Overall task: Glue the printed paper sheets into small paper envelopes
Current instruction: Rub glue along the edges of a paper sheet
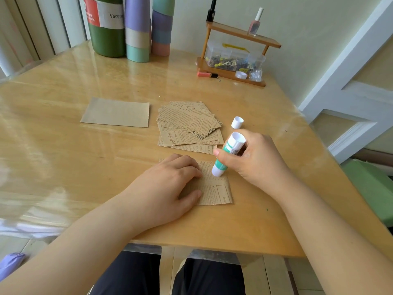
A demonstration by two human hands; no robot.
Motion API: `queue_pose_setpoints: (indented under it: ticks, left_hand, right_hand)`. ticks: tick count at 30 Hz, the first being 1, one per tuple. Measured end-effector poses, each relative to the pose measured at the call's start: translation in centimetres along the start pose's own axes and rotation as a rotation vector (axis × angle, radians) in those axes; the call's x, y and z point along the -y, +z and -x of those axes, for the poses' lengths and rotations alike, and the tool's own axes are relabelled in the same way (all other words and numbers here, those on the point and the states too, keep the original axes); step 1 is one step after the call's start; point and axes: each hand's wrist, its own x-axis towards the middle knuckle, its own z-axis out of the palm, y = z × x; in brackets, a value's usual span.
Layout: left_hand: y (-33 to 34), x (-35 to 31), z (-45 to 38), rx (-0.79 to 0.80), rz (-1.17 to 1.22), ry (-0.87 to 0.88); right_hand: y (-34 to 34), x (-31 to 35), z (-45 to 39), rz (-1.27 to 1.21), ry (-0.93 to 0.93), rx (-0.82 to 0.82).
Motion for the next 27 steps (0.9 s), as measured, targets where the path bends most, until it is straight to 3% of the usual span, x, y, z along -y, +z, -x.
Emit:
queue_pose_setpoints:
  ticks: [27]
  left_hand:
    - [0.0, 0.0, 0.1, -0.003, 0.014, 0.004]
  right_hand:
    - [0.8, 0.2, -1.7, 0.009, -0.02, 0.026]
